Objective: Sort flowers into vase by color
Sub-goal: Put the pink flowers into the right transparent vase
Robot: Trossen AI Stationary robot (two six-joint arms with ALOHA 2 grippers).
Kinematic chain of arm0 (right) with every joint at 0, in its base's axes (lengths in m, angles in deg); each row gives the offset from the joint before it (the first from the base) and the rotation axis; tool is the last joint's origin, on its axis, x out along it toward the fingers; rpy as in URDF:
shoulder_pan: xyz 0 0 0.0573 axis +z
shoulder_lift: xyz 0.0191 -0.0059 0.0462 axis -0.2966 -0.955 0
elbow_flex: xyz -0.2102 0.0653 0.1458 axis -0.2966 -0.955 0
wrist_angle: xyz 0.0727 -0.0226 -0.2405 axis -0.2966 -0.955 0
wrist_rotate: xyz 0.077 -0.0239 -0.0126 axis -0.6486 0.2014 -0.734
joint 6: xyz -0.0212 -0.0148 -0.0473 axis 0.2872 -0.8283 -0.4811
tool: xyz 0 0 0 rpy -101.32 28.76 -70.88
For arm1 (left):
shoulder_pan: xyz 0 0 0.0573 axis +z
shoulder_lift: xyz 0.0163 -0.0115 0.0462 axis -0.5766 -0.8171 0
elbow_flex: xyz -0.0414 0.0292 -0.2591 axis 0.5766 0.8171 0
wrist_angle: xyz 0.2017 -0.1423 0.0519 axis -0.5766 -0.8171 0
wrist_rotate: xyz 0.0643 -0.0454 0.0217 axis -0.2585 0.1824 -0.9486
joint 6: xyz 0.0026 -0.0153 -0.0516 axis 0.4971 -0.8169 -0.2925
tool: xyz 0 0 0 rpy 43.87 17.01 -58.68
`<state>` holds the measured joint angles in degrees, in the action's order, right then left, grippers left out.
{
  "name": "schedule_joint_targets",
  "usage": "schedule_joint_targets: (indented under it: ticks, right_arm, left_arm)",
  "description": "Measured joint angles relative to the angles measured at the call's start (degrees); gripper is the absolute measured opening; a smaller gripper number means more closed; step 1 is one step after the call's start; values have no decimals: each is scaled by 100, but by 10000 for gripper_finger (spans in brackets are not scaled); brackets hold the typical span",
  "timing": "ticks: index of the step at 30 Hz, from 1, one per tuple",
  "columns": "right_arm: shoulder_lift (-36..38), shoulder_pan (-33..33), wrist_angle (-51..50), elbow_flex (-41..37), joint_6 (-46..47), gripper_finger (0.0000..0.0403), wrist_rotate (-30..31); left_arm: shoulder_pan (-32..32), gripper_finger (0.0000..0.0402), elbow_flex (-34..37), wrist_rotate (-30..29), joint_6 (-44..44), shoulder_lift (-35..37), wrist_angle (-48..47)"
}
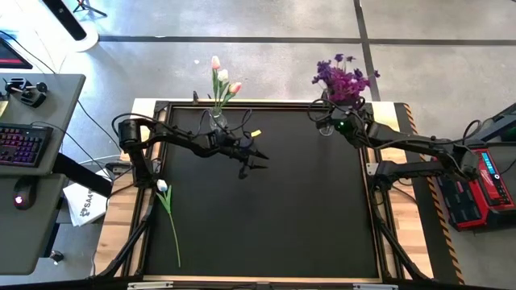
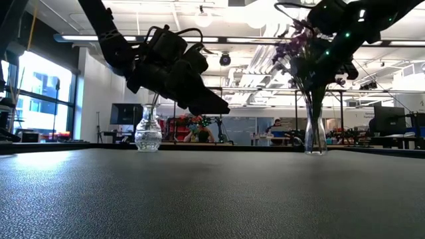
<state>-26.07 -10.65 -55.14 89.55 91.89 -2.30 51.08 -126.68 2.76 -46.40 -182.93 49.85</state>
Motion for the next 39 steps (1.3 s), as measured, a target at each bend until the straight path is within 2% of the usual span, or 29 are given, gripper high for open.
schedule_joint_targets:
  ticks: [7,12,16,19,30,39]
  right_arm:
    - [-2,-138,-536,-2,437,112,-128]
    - [-2,-175,-611,4,316,183,-172]
    - [-2,-175,-649,160,171,230,-609]
    - [-2,-173,-1035,359,192,254,-877]
    - [0,-175,-2745,1222,535,264,-869]
    - [-2,-175,-2895,1476,229,264,-1186]
  left_arm:
    - [-52,165,0,0,-11,0,2]
    - [-100,165,-2,0,-11,0,0]
    - [-157,165,-2,0,-16,0,0]
    - [-222,165,-2,0,-12,0,-2]
    - [-288,165,-2,-20,-2,0,-2]
    - [-286,165,-2,-24,2,-2,0]
